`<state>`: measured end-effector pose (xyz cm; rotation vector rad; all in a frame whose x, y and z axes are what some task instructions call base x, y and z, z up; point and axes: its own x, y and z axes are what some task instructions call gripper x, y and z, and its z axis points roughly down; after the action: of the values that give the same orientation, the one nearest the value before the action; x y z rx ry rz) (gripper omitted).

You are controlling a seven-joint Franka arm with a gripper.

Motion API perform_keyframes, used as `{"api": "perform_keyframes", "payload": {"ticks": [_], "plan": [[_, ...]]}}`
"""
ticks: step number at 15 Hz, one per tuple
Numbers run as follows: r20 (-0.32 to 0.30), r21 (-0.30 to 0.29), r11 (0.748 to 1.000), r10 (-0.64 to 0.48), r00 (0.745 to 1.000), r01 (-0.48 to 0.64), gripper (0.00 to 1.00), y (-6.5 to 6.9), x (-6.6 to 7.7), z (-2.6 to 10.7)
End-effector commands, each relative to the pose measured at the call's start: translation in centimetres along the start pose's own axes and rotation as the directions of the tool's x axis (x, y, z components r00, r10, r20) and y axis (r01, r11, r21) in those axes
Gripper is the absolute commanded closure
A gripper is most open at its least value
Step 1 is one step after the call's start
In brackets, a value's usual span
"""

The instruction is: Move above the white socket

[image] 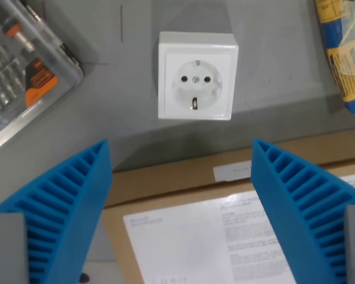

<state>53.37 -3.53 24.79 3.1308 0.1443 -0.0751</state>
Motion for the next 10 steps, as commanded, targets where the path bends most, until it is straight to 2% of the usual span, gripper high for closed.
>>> {"api": "perform_keyframes", "payload": {"ticks": [1, 10], "plan": [[-0.106, 0.020, 0.998, 0.060, 0.993, -0.058, 0.00, 0.3, -0.4, 1.5], [-0.116, 0.030, 0.997, 0.071, 0.991, -0.068, 0.00, 1.0, -0.2, 4.4]]}}
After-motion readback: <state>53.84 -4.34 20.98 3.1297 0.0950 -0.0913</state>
